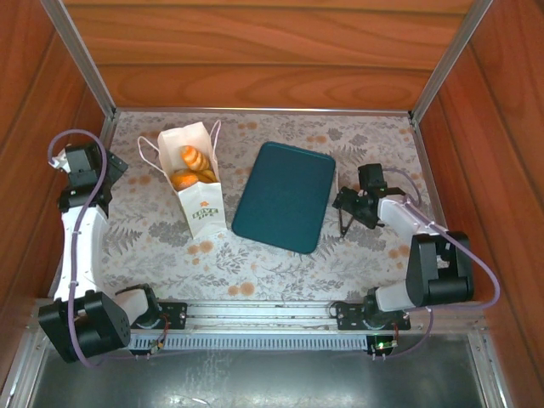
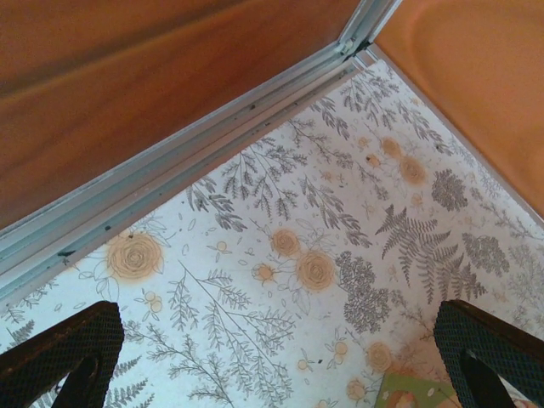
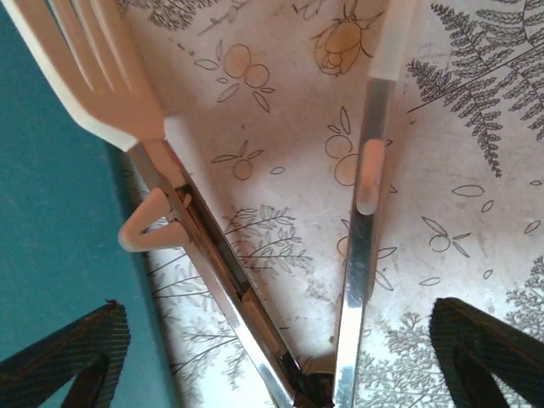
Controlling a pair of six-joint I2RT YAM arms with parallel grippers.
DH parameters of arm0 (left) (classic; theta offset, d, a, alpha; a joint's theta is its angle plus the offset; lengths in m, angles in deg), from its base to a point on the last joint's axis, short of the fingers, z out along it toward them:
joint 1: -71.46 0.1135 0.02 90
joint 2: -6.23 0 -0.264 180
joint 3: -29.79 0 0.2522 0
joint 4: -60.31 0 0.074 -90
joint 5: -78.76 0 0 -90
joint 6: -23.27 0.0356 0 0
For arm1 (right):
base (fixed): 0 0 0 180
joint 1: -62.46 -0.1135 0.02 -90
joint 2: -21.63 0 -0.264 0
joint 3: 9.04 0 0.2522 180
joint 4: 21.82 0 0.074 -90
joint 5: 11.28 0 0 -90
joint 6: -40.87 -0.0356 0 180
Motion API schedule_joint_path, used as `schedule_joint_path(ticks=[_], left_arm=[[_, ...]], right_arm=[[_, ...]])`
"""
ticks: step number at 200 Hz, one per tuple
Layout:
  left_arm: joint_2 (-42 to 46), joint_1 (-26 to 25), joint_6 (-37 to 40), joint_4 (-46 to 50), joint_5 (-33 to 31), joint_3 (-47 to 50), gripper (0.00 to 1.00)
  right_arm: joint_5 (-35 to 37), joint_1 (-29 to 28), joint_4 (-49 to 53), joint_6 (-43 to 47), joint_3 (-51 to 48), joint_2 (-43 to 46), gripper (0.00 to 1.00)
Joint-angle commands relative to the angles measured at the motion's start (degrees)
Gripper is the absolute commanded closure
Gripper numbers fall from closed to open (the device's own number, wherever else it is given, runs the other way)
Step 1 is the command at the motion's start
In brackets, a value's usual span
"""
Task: Place the fake bread into the paper bag
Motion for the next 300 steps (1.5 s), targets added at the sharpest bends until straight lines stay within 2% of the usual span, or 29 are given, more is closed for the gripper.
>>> schedule_joint_path(ticks=[1, 28, 44, 60, 72, 84, 111, 142, 157, 171, 217, 225, 237, 249, 300], left_arm=[[1.08, 0.46, 2.51, -3.78, 1.37, 1.79, 0.0], [1.79, 0.16, 4.44, -9.12, 2.6, 5.97, 0.0], [3.67, -1.59, 8.27, -14.47, -0.28, 10.33, 0.0], [6.5, -5.51, 16.17, -23.99, -3.91, 16.94, 0.0], [7.87, -8.9, 21.33, -30.02, -7.49, 21.39, 0.0], [7.37, -10.16, 22.78, -32.34, -8.73, 23.61, 0.0], [4.15, -11.3, 23.11, -38.46, -8.42, 28.25, 0.0], [-0.03, -13.07, 25.03, -49.9, -9.06, 34.46, 0.0], [-3.43, -14.2, 26.35, -56.1, -10.44, 36.63, 0.0], [-7.52, -14.38, 28.58, -65.17, -7.93, 38.55, 0.0], [-20.49, -15.38, 30.28, -75.97, -3.05, 36.0, 0.0], [-22.61, -15.46, 30.53, -78.57, -2.48, 36.42, 0.0], [-25.93, -15.67, 31.53, -82.3, -1.62, 36.5, 0.0], [-27.42, -15.92, 32.83, -81.95, -0.7, 35.05, 0.0], [-28.17, -15.62, 32.06, -79.17, -0.74, 33.51, 0.0]], right_arm=[[-2.55, 0.54, 3.32, 0.64, 3.55, 3.95, 0.0], [0.56, 0.74, 6.69, 3.14, 8.27, 8.59, 0.0], [7.01, 0.97, 6.03, 6.51, 10.15, 11.23, 0.0], [15.12, 1.35, 2.83, 10.07, 9.97, 12.45, 0.0], [20.34, 1.53, -2.13, 13.15, 7.96, 12.41, 0.0], [25.08, 1.65, -9.53, 16.03, 4.42, 11.47, 0.0], [27.72, 1.96, -29.28, 23.9, -5.34, 8.5, 0.0], [25.31, 2.69, -46.84, 26.65, -12.84, 4.17, 0.0], [22.02, 2.8, -53.12, 28.47, -15.08, 1.72, 0.0], [20.1, 2.83, -57.71, 29.76, -16.5, -0.74, 0.0], [7.4, 3.01, -80.6, 36.16, -24.78, -7.59, 0.0], [6.67, 3.15, -78.97, 36.33, -24.11, -7.72, 0.0], [4.02, 3.85, -70.66, 36.14, -20.87, -6.91, 0.0], [0.91, 6.49, -66.75, 33.87, -18.49, -7.35, 0.0], [-0.71, 7.3, -66.28, 33.93, -18.77, -6.57, 0.0]])
